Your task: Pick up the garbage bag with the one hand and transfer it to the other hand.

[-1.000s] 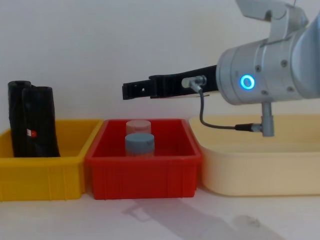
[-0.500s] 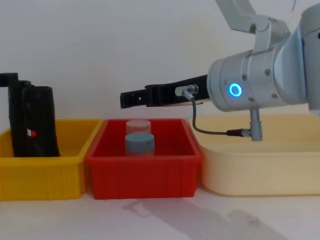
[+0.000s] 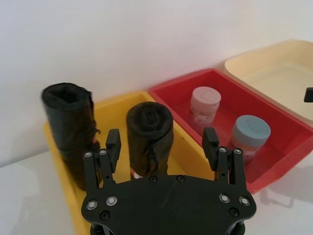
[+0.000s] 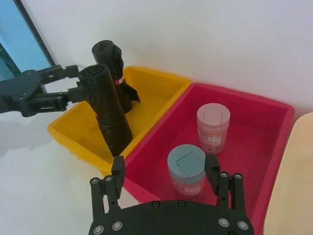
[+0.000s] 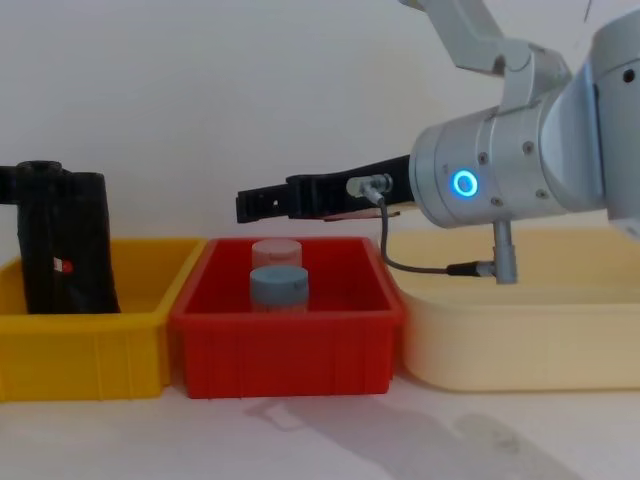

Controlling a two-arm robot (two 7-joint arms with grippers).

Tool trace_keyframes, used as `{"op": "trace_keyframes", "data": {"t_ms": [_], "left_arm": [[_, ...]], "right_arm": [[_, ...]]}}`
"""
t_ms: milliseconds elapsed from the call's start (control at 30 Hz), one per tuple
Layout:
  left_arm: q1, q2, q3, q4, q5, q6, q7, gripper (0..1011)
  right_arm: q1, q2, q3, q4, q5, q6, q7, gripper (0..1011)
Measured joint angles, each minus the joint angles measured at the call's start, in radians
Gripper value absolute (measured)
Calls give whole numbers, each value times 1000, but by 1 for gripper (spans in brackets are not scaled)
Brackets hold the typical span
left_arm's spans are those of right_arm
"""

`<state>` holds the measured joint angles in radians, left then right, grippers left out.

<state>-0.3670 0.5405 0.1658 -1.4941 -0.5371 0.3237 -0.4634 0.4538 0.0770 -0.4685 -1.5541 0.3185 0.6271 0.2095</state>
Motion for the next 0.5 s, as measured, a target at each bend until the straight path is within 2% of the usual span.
{"op": "trace_keyframes", "data": {"t_ms": [200, 500], "left_arm": [[-51, -4, 39, 48, 7, 14, -23, 1001], [-94, -9, 70, 90, 19, 27, -19, 1001]], "right_arm": [[7, -7, -1, 14, 2, 3, 8, 1001], [21, -16, -6, 41, 3, 5, 20, 1001]]}}
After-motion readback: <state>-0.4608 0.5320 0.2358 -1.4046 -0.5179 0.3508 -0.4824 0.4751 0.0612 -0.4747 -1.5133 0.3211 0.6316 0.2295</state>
